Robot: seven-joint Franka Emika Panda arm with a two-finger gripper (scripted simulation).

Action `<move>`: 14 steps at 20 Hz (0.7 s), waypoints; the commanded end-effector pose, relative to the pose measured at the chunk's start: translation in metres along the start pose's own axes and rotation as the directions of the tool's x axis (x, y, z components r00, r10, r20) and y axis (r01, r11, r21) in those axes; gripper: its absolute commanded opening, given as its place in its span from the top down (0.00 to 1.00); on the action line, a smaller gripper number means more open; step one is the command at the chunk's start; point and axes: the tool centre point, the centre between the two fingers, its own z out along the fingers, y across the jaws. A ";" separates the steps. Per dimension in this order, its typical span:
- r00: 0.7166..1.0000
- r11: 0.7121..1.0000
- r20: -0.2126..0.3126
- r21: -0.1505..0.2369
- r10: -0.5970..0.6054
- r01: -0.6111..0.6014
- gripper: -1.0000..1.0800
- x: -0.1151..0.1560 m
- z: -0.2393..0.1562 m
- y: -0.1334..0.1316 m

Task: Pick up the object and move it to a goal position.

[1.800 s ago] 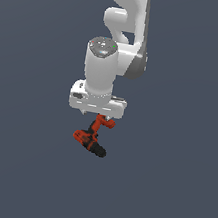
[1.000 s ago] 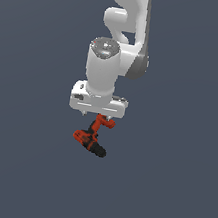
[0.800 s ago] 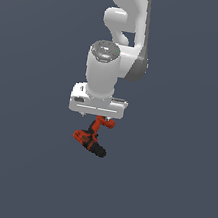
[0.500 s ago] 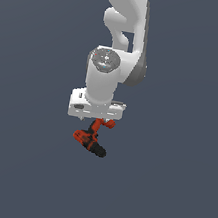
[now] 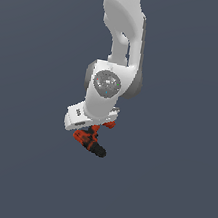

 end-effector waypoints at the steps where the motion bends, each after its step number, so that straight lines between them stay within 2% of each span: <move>1: 0.996 0.996 0.035 -0.014 -0.086 0.086 0.00 0.002 0.009 0.005; 6: 0.963 0.968 0.111 -0.027 -0.246 0.251 0.00 0.005 0.028 0.015; 14: 0.866 0.887 0.220 -0.011 -0.448 0.462 0.00 0.007 0.053 0.029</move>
